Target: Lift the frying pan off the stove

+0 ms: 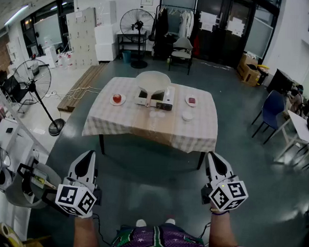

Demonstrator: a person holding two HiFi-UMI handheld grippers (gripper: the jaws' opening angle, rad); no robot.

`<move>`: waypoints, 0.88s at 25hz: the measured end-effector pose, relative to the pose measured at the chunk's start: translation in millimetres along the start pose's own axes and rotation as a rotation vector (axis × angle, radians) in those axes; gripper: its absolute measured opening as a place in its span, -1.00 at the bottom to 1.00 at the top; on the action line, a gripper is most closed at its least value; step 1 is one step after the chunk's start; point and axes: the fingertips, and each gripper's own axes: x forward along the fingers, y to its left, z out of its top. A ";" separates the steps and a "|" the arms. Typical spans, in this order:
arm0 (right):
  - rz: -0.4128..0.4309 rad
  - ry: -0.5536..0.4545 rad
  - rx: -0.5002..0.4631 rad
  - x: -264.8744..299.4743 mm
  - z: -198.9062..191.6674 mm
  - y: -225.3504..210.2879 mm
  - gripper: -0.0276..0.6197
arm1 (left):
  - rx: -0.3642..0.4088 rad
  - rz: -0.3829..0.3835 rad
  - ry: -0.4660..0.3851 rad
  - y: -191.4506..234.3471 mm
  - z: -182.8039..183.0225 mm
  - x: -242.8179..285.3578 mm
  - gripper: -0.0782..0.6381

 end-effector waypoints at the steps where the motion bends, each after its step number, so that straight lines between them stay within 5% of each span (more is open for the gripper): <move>1: -0.004 0.000 -0.007 -0.3 0.1 1.1 -0.90 | 0.002 -0.005 0.003 -0.2 -0.6 -0.3 -0.72; 13: -0.030 -0.004 -0.063 2.6 -0.8 21.5 -0.90 | 0.002 -0.053 -0.008 6.4 0.4 -1.0 -0.72; 22: 0.030 0.009 0.009 21.4 -17.5 60.6 -0.90 | -0.014 -0.053 -0.008 31.9 -4.1 -12.7 -0.72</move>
